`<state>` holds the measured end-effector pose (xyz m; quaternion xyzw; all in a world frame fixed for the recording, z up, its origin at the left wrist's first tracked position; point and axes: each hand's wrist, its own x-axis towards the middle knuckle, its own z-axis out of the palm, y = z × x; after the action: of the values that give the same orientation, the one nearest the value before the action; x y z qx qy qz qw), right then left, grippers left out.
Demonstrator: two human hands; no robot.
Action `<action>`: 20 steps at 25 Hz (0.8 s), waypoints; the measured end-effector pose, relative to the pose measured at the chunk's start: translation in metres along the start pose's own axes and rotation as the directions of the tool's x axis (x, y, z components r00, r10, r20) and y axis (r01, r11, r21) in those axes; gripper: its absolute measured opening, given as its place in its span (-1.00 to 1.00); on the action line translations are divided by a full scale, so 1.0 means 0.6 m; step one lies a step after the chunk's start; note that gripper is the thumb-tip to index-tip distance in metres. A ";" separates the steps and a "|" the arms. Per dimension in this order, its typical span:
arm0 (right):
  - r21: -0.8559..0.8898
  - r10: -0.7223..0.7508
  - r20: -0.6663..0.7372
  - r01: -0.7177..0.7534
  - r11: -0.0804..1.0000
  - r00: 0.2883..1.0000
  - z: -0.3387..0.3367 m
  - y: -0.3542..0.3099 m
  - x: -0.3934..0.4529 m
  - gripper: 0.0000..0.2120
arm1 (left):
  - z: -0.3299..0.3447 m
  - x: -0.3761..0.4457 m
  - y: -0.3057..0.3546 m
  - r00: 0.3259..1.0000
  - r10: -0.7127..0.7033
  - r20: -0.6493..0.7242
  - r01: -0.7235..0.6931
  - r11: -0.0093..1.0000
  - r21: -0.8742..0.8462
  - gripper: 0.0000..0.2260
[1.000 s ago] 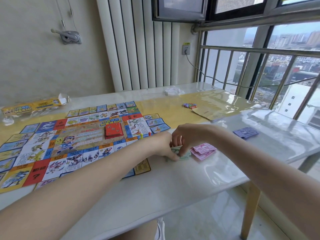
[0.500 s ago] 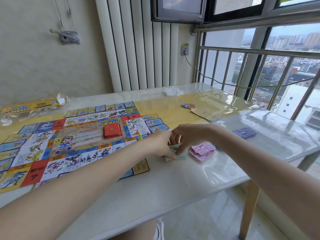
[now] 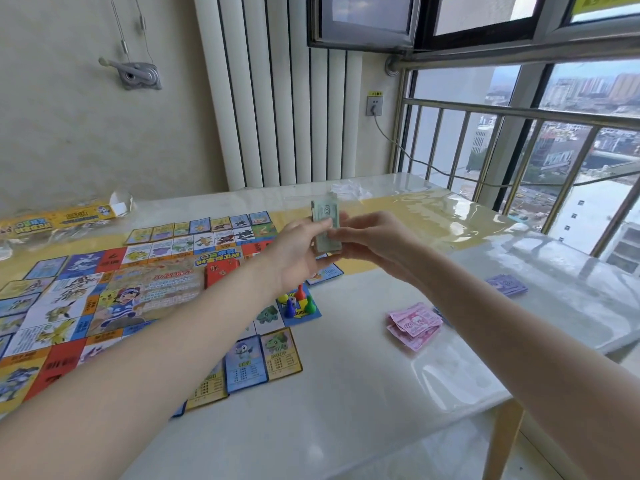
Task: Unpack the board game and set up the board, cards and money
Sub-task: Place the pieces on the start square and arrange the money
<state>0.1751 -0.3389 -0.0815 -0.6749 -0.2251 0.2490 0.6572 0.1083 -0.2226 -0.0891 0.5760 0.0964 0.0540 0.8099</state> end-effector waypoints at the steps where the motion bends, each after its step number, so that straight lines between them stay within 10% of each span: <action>1: -0.102 -0.040 -0.057 0.034 0.994 0.998 0.001 0.000 0.005 -0.89 | -0.001 0.006 0.004 0.999 -0.002 -0.053 0.001 1.000 -0.016 -0.83; 13: -0.318 -0.020 -0.193 -0.043 0.947 0.981 -0.048 -0.001 0.071 -0.83 | -0.019 0.045 0.027 0.981 -0.084 -0.176 0.105 0.988 0.117 -0.87; 17: -0.728 0.171 -0.083 -0.177 0.662 0.982 -0.089 0.024 0.072 -0.88 | -0.041 0.052 0.021 0.975 -0.032 -0.219 0.081 0.972 0.221 -0.86; 20: -0.850 0.015 -0.029 -0.033 0.525 0.999 -0.083 0.056 0.086 -0.90 | -0.035 0.053 0.010 0.966 -0.059 -0.251 0.117 0.968 0.223 -0.83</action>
<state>0.2460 -0.3462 -0.1163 -0.9147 -0.3027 0.1106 0.2438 0.1349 -0.1947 -0.0929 0.6522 0.2258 0.0759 0.7196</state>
